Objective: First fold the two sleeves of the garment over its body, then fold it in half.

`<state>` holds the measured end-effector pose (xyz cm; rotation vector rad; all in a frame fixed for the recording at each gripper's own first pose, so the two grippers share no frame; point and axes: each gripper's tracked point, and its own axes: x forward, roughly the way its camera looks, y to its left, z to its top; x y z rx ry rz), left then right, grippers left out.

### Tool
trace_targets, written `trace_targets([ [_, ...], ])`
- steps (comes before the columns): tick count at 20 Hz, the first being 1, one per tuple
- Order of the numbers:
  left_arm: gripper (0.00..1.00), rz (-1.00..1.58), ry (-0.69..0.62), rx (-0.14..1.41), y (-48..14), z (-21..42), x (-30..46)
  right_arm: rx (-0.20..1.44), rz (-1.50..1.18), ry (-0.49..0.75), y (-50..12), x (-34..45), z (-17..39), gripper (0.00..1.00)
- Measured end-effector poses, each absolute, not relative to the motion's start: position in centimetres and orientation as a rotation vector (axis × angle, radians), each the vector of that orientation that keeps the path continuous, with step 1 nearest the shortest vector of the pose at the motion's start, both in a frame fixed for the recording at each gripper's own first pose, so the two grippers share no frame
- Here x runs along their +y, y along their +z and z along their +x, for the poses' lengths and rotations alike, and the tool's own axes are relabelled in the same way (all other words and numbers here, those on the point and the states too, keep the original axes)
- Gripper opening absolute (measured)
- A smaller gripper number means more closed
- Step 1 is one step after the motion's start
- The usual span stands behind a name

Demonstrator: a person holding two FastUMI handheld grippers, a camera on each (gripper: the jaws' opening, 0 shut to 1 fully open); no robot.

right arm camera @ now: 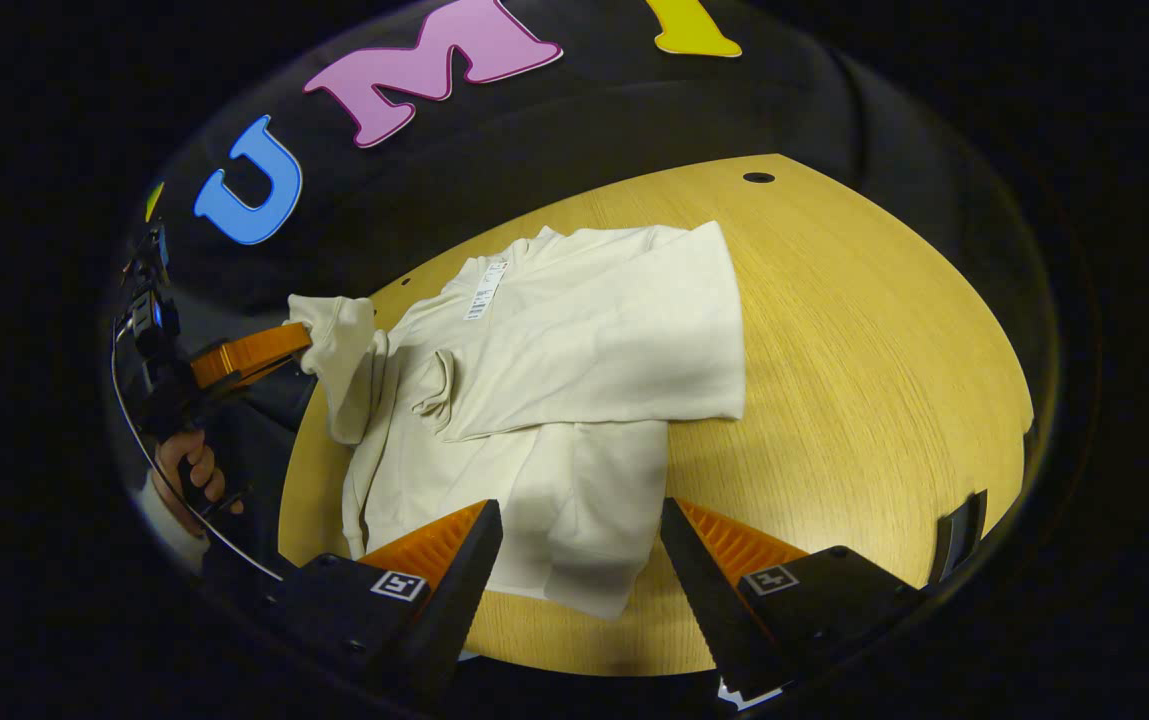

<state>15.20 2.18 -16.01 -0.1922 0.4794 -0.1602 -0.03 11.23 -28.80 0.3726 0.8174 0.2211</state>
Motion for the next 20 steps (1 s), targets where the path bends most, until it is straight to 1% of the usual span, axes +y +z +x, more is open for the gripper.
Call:
trace_targets([
  [7, 0.06, -0.088, -0.214, 0.6, -21.9, 17.0, -3.5, 0.826, 0.399, 0.252, -28.8, 11.7, -0.3, 0.98],
  [10, 0.07, -0.033, -0.208, 0.648, -24.0, 17.4, -4.5, 0.824, 0.398, 0.262, -28.8, 11.6, -0.1, 0.98],
  [13, 0.06, -0.023, -0.229, 0.667, -25.2, 17.8, -5.7, 0.832, 0.405, 0.263, -29.0, 11.6, -0.1, 0.98],
  [15, 0.17, -0.04, -0.227, 0.689, -26.1, 17.9, -6.0, 0.836, 0.408, 0.264, -29.1, 11.6, -0.1, 0.98],
  [16, 0.28, -0.048, -0.231, 0.692, -26.3, 17.9, -6.2, 0.84, 0.408, 0.266, -29.2, 11.7, -0.1, 0.98],
  [17, 0.34, -0.045, -0.229, 0.695, -26.4, 18.0, -6.2, 0.844, 0.408, 0.268, -29.2, 11.8, -0.1, 0.98],
  [20, 0.84, -0.029, -0.253, 0.698, -26.7, 17.5, -6.8, 0.849, 0.395, 0.274, -29.4, 12.0, -0.1, 0.98],
])
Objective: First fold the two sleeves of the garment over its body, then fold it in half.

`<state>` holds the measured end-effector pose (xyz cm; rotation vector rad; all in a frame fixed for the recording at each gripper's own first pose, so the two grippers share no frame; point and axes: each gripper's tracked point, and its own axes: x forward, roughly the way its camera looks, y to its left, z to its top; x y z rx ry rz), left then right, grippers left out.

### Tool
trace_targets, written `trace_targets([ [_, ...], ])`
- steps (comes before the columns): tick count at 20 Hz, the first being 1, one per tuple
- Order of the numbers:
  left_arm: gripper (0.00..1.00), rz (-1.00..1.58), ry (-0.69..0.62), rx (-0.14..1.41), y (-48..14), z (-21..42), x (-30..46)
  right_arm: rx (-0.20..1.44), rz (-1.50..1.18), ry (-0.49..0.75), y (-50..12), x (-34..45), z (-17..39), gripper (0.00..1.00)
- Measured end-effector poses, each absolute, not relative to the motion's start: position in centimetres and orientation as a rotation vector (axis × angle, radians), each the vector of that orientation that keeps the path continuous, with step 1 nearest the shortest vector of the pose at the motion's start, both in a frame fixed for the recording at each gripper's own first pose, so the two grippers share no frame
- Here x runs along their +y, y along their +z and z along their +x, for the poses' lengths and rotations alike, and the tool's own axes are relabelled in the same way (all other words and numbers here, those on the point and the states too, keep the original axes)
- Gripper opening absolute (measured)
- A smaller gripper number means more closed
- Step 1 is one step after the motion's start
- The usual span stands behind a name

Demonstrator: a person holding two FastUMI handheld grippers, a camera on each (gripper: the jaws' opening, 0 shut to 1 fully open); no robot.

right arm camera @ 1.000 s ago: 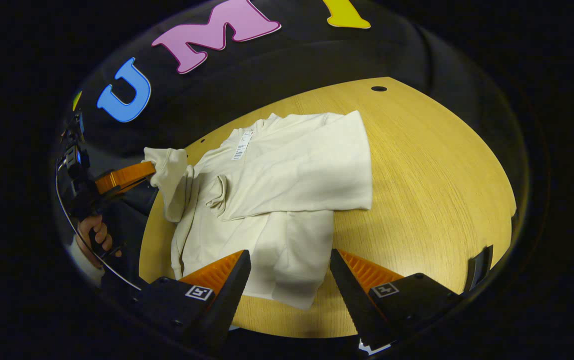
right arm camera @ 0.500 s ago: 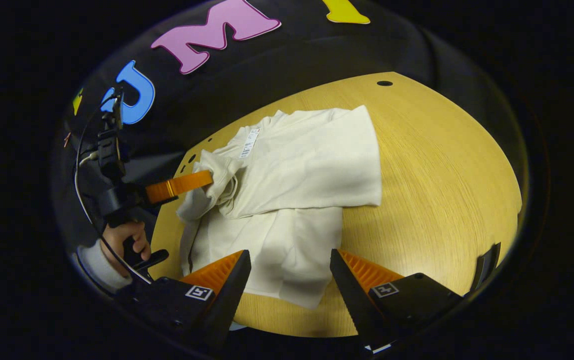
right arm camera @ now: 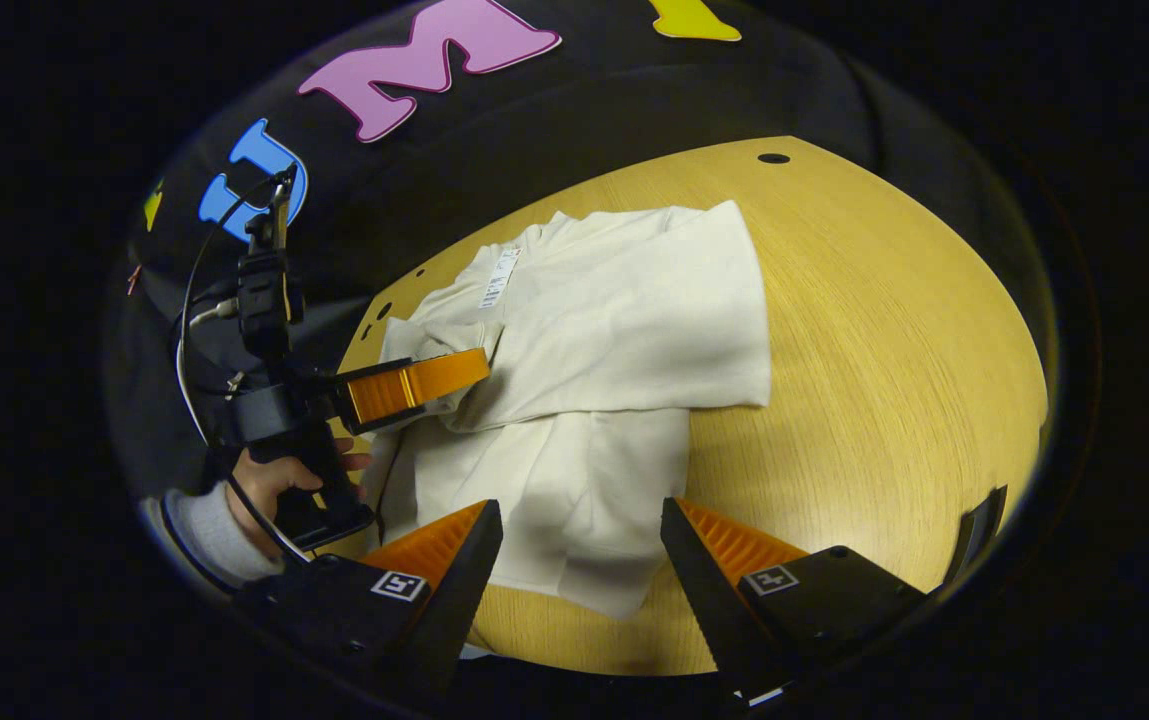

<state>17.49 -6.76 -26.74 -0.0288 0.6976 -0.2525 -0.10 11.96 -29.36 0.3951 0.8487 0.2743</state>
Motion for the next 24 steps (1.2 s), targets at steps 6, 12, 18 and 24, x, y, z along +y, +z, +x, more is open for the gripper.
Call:
trace_targets([
  [6, 0.97, -0.008, -0.271, 0.661, -24.6, 15.4, -6.0, 0.853, 0.395, 0.269, -29.4, 12.1, 0.2, 0.99],
  [12, 0.97, -0.025, -0.21, 0.6, -21.2, 8.9, -0.4, 0.858, 0.373, 0.264, -29.9, 11.9, -0.3, 0.98],
  [18, 0.97, -0.093, -0.106, 0.677, -23.7, 2.1, 4.7, 0.873, 0.332, 0.239, -30.7, 11.2, -1.3, 0.98],
  [24, 0.97, -0.092, -0.086, 0.78, -28.3, -0.5, 5.1, 0.929, 0.265, 0.247, -32.5, 12.0, -2.6, 0.98],
])
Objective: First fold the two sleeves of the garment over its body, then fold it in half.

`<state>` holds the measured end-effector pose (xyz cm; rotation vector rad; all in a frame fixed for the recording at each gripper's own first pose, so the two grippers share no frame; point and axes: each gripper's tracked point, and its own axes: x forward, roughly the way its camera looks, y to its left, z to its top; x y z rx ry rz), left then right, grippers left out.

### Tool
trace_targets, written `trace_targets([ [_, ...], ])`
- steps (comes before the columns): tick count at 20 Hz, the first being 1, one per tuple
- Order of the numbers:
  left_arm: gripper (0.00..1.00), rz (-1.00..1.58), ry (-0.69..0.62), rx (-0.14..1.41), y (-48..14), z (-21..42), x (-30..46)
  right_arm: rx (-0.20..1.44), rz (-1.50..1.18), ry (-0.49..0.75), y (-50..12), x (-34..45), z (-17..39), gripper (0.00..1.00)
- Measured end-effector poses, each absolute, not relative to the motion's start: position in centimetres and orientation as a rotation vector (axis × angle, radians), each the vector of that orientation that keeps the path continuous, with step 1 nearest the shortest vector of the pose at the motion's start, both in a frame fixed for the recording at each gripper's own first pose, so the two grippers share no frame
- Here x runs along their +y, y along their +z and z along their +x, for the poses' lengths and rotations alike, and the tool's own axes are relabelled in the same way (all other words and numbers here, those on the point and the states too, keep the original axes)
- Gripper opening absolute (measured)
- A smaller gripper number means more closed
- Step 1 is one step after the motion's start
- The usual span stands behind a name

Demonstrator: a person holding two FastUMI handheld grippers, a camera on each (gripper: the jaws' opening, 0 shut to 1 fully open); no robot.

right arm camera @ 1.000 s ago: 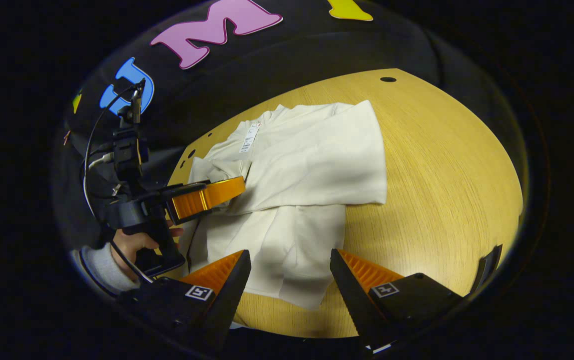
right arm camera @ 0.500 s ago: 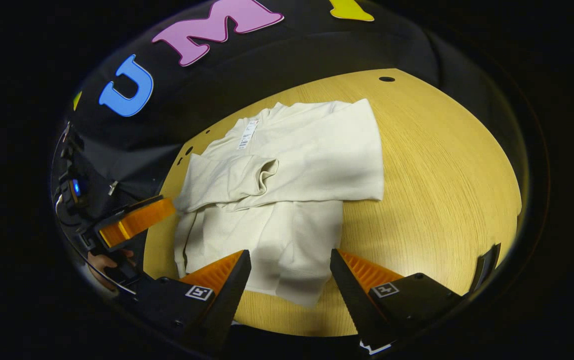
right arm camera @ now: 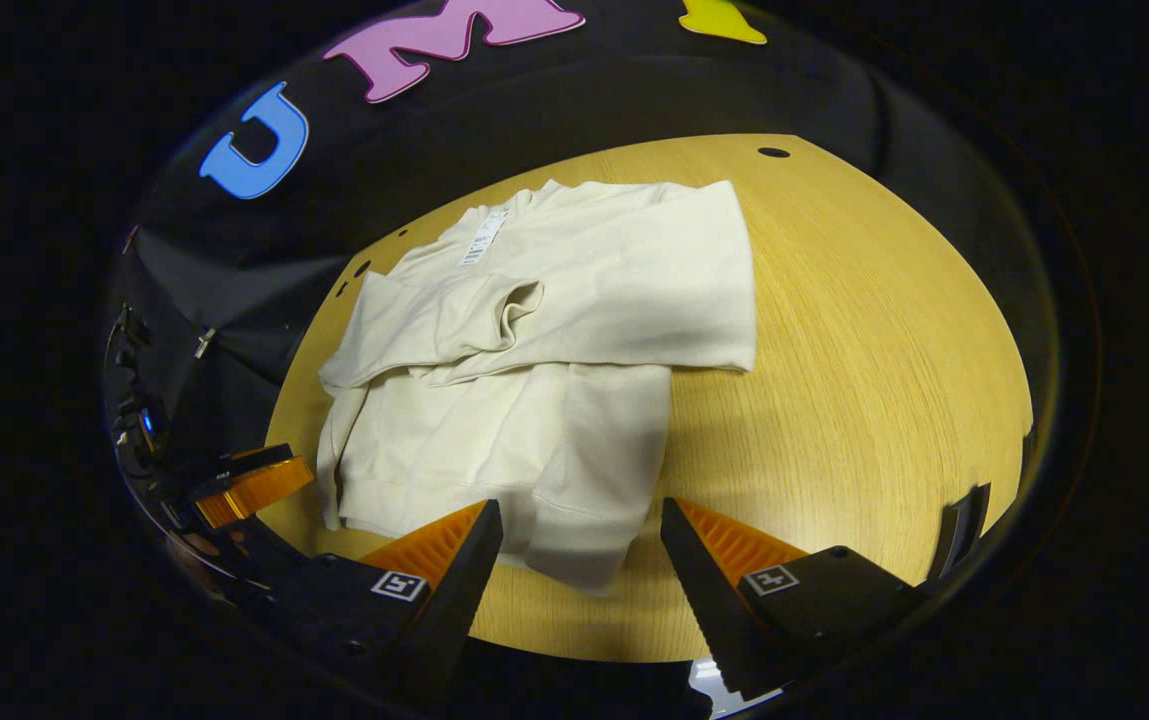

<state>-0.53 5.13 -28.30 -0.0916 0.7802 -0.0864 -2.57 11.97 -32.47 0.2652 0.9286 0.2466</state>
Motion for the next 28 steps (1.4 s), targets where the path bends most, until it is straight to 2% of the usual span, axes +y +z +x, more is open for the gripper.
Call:
trace_targets([
  [3, 0.96, -0.063, -0.093, 0.819, -30.5, -0.3, 4.7, 0.955, 0.207, 0.245, -33.4, 12.6, -2.4, 0.98],
  [8, 0.97, -0.039, -0.007, 0.913, -33.4, 0.2, 6.3, 1.013, 0.093, 0.206, -35.7, 12.6, -2.2, 0.98],
  [9, 0.93, -0.041, 0.002, 0.925, -33.6, 0.0, 6.3, 1.006, 0.071, 0.194, -35.8, 12.4, -1.8, 0.98],
  [10, 1.0, -0.03, 0.001, 0.92, -33.5, 0.0, 6.3, 1.012, 0.06, 0.192, -36.0, 12.4, -1.8, 0.99],
  [11, 1.0, -0.013, 0.002, 0.926, -33.9, 0.0, 6.3, 1.013, 0.038, 0.185, -36.1, 12.4, -1.8, 0.95],
  [17, 0.99, -0.007, 0.004, 0.924, -33.8, 0.6, 5.4, 1.035, -0.034, 0.145, -36.4, 12.8, -1.7, 0.98],
  [18, 0.95, 0.0, -0.017, 0.928, -33.8, 0.7, 5.1, 1.039, -0.036, 0.159, -36.5, 12.7, -1.7, 0.97],
  [19, 0.89, 0.017, -0.042, 0.932, -33.8, 0.7, 4.8, 1.04, -0.036, 0.183, -36.5, 12.9, -1.7, 0.91],
  [20, 0.75, 0.026, -0.075, 0.937, -33.8, 0.9, 4.3, 1.039, -0.025, 0.202, -36.4, 13.3, -1.7, 0.83],
  [21, 0.69, 0.028, -0.11, 0.93, -33.7, 0.9, 3.6, 1.036, -0.006, 0.217, -36.3, 13.8, -1.7, 0.59],
  [22, 0.41, 0.014, -0.119, 0.923, -33.7, 1.0, 3.3, 1.029, -0.008, 0.215, -36.3, 13.8, -1.6, 0.47],
  [23, 0.36, -0.012, -0.115, 0.92, -33.6, 1.1, 3.3, 1.035, -0.012, 0.232, -36.2, 14.1, -1.7, 0.34],
  [24, 0.25, -0.043, -0.114, 0.925, -33.6, 1.0, 3.2, 1.045, -0.014, 0.238, -36.3, 14.1, -1.9, 0.33],
  [26, 0.18, -0.124, -0.141, 0.959, -33.3, 0.8, 2.9, 1.074, -0.006, 0.261, -36.2, 14.1, -2.7, 0.24],
  [28, 0.13, -0.201, -0.156, 0.992, -32.8, 0.6, 3.1, 1.097, 0.024, 0.291, -36.0, 14.2, -3.2, 0.2],
])
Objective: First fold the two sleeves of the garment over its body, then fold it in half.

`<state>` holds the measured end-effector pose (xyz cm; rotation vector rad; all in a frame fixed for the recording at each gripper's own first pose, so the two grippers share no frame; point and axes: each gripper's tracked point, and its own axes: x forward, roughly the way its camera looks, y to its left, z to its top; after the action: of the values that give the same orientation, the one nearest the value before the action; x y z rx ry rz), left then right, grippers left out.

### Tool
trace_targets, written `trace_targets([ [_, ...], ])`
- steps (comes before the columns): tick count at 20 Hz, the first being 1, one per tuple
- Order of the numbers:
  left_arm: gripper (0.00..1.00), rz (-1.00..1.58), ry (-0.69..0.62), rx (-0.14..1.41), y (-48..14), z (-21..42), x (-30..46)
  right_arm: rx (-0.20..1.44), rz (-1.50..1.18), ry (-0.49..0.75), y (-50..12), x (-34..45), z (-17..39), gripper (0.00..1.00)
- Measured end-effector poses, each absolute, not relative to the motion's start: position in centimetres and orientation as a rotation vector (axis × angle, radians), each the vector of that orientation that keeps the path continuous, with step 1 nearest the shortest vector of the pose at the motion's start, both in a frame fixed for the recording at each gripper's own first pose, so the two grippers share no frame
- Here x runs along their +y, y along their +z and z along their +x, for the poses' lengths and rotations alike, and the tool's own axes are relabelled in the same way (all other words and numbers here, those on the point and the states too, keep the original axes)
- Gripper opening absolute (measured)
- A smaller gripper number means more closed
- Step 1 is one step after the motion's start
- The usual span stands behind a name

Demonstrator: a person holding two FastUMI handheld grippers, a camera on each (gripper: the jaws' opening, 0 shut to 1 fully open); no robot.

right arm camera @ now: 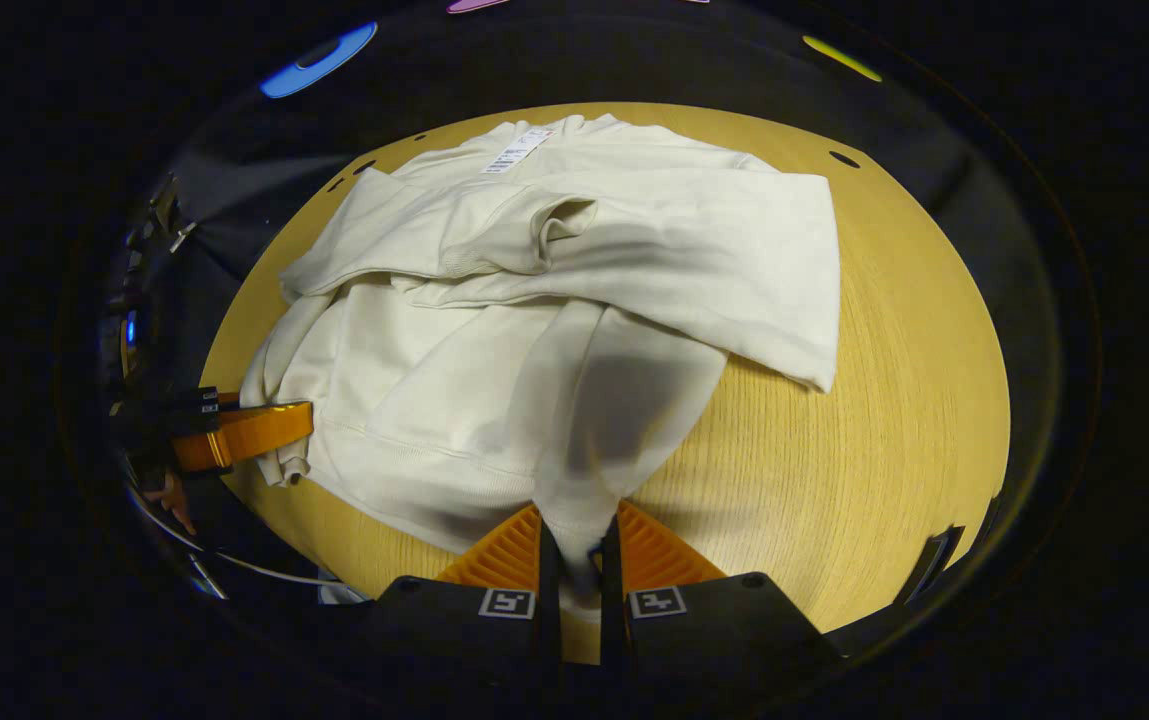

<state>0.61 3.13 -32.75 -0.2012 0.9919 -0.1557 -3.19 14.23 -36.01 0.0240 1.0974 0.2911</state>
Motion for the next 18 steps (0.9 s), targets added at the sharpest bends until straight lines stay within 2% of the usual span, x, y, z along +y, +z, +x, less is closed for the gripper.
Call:
trace_targets([
  [8, 0.1, -0.164, -0.247, 1.097, -31.0, 0.0, 3.3, 1.195, 0.263, 0.406, -32.0, 13.4, -2.6, 0.19],
  [12, 0.1, -0.199, -0.279, 1.114, -27.7, 0.7, 2.4, 1.156, 0.285, 0.408, -28.7, 12.8, -1.2, 0.19],
  [18, 0.1, -0.257, -0.244, 1.037, -22.5, 3.2, 3.8, 1.066, 0.355, 0.409, -23.3, 13.3, 1.0, 0.19],
])
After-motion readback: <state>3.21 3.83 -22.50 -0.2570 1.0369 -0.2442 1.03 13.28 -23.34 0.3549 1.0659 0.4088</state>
